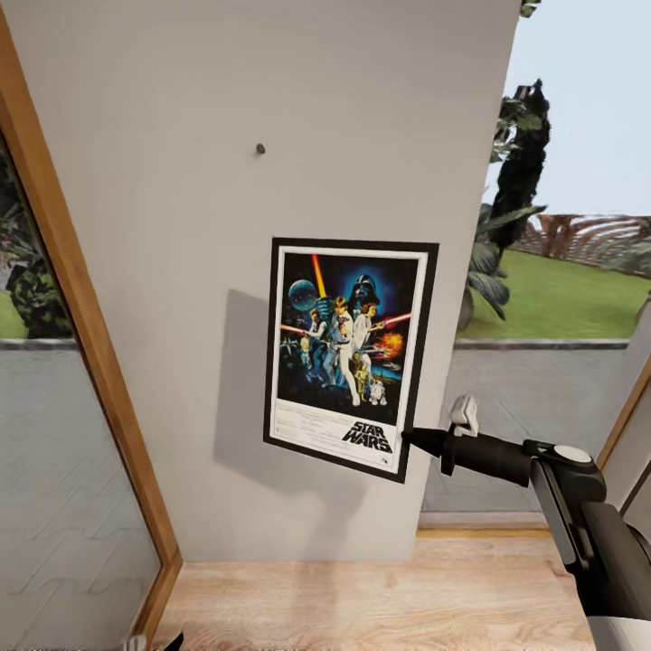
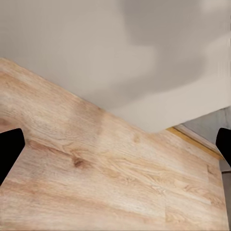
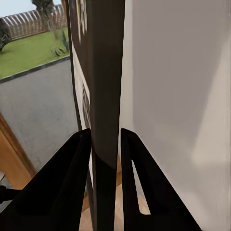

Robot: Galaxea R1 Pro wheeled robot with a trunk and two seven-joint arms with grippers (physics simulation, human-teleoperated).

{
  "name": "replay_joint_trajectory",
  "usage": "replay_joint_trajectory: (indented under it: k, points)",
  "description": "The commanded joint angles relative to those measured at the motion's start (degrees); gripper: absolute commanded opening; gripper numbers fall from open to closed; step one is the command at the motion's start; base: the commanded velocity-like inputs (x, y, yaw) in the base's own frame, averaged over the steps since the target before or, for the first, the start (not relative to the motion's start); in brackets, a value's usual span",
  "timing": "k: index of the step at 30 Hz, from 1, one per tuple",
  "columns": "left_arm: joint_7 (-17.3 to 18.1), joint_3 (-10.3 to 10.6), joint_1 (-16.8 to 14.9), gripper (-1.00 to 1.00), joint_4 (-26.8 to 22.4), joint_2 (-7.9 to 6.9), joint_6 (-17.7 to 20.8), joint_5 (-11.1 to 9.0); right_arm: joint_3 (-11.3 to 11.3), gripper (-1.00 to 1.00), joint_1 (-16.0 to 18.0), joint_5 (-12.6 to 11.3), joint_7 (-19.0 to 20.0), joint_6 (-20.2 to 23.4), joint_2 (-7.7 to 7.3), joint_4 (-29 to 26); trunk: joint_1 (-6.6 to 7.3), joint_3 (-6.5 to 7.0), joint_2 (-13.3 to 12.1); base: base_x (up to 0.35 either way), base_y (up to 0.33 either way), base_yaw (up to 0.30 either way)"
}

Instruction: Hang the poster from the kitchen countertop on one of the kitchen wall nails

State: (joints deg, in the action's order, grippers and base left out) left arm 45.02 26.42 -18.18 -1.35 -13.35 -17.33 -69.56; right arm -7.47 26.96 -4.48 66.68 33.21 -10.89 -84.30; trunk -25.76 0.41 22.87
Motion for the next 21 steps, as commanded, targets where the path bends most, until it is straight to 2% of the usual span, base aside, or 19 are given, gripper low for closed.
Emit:
replay_joint_trajectory:
  k: [1,21]
  points:
    - [0.06,0.48,-0.01,1.00,0.03,-0.01,-0.34,-0.32,-0.05,-1.00,0.13,-0.35,0.12,0.54,-0.01,0.02,-0.02,-0.12,0.05,0.000,0.000,0.000]
    - [0.06,0.43,-0.01,1.00,0.03,-0.01,-0.34,-0.36,-0.02,-1.00,0.54,-0.35,0.12,0.54,-0.01,0.01,-0.02,-1.88,0.05,0.000,0.000,0.000]
